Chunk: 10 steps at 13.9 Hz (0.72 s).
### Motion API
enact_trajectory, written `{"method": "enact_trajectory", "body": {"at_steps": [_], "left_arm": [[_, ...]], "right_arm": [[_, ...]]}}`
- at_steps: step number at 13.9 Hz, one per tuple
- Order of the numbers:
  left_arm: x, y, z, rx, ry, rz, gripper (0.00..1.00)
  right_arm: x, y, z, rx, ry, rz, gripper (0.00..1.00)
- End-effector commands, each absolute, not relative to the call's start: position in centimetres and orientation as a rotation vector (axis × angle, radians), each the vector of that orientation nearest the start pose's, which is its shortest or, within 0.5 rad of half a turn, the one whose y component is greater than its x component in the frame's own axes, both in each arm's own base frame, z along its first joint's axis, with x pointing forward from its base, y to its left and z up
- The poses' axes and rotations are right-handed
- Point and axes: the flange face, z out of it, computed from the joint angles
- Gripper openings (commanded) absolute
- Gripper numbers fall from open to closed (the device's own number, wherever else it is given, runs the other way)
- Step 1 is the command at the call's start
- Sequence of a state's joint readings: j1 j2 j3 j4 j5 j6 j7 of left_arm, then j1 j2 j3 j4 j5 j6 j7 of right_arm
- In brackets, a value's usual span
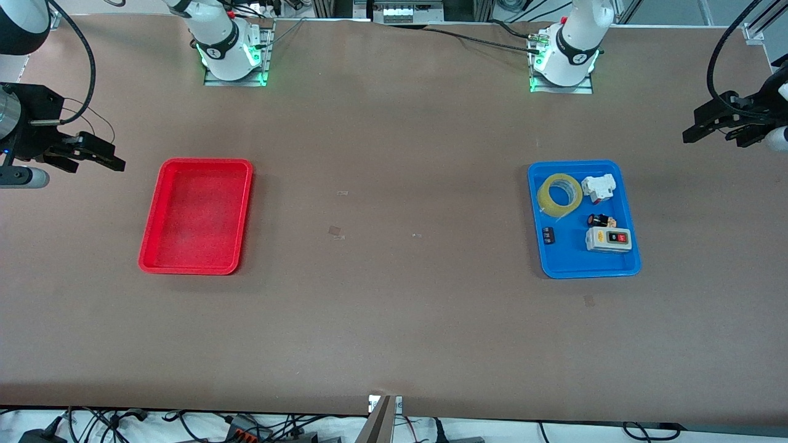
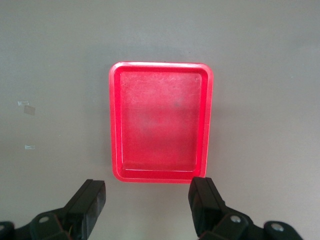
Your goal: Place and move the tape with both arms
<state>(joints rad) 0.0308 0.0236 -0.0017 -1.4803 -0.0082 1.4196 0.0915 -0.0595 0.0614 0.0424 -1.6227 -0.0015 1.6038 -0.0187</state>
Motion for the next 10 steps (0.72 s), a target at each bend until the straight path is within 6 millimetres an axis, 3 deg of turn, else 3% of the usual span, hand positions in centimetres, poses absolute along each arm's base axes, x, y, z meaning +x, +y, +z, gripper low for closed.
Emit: {"method": "enact_trajectory", "body": {"at_steps": [1,10], "left_arm": [[54.72,1.71,63.82,-3.126,0.091,0.095,1.0],[54.69,1.71,63.45,-3.126,0.091,0.109,1.0]], "right_arm": [[56.52,-0.81,57.75,-3.125,-0.006,0.112,1.0],[56.68,-0.77,57.94,-3.121,-0.006,0.095,1.0]]}}
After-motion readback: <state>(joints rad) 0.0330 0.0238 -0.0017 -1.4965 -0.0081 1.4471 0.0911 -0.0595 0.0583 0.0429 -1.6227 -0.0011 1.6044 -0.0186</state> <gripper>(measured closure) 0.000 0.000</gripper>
